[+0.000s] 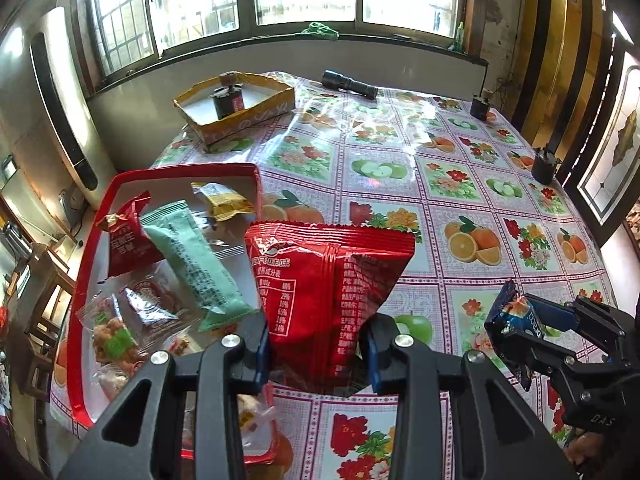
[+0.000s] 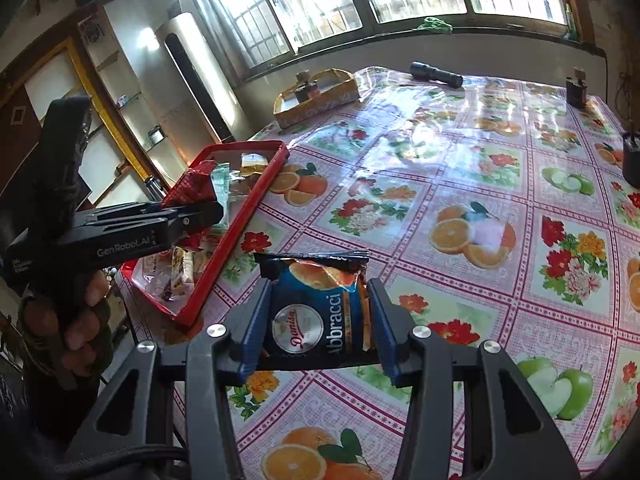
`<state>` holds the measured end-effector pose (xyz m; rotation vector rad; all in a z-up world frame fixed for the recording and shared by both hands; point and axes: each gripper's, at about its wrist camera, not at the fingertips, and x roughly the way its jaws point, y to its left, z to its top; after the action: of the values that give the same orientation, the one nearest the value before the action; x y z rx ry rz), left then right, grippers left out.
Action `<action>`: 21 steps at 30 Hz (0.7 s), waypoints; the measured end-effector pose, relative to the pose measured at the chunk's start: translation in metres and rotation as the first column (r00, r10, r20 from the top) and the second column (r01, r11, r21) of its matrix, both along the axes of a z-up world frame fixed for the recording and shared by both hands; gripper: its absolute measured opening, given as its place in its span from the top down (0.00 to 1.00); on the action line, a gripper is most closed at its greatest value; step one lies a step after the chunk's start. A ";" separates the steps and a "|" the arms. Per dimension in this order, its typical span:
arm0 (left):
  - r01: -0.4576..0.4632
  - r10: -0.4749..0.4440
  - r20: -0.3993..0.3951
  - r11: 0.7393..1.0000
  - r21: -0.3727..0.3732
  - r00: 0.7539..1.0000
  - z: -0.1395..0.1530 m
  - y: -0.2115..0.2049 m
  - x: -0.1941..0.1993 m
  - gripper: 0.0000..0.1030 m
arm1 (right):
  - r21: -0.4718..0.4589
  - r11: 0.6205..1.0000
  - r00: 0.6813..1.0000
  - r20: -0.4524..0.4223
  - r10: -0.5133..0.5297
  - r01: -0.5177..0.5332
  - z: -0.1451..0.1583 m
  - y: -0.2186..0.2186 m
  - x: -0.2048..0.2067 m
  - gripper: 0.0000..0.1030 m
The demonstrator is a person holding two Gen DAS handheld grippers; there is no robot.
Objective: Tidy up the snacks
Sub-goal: 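Carry the red chip bag with the left tool while the right tool carries the blue packet over the tray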
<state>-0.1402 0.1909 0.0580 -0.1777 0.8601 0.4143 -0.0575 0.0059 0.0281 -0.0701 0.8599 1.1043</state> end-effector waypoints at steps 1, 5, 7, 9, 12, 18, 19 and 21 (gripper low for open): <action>-0.010 0.010 0.003 1.000 -0.003 1.000 0.001 0.004 -0.004 0.66 | 0.000 1.000 1.000 0.005 0.008 -0.008 0.001 0.004 -0.001 0.52; -0.048 0.048 0.018 0.999 -0.002 0.999 0.007 0.016 -0.019 0.66 | 0.008 0.999 0.999 0.017 0.043 -0.043 0.005 0.023 -0.004 0.52; -0.074 0.074 0.028 0.997 0.004 0.997 0.011 0.025 -0.029 0.66 | 0.012 0.998 0.998 0.021 0.064 -0.065 0.007 0.034 -0.006 0.52; -0.106 0.105 0.039 0.994 0.010 0.994 0.016 0.035 -0.039 0.66 | 0.016 0.996 0.996 0.027 0.085 -0.085 0.010 0.046 -0.008 0.52; -0.150 0.149 0.047 0.988 0.019 0.988 0.019 0.049 -0.051 0.66 | 0.028 0.993 0.993 0.040 0.113 -0.114 0.017 0.062 -0.011 0.52; -0.229 0.227 0.053 0.973 0.033 0.972 0.019 0.072 -0.069 0.66 | 0.043 0.985 0.984 0.061 0.165 -0.168 0.029 0.096 -0.018 0.52; -0.236 0.234 0.053 0.971 0.034 0.971 0.018 0.074 -0.071 0.66 | 0.044 0.983 0.983 0.063 0.175 -0.177 0.030 0.102 -0.020 0.52; -0.247 0.245 0.051 0.969 0.031 0.968 0.016 0.079 -0.075 0.66 | 0.043 0.980 0.979 0.068 0.191 -0.195 0.031 0.113 -0.023 0.52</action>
<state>-0.2149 0.2699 0.0739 -0.2603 0.7863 0.6557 -0.0802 0.1186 0.0593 -0.1496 0.7796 1.2980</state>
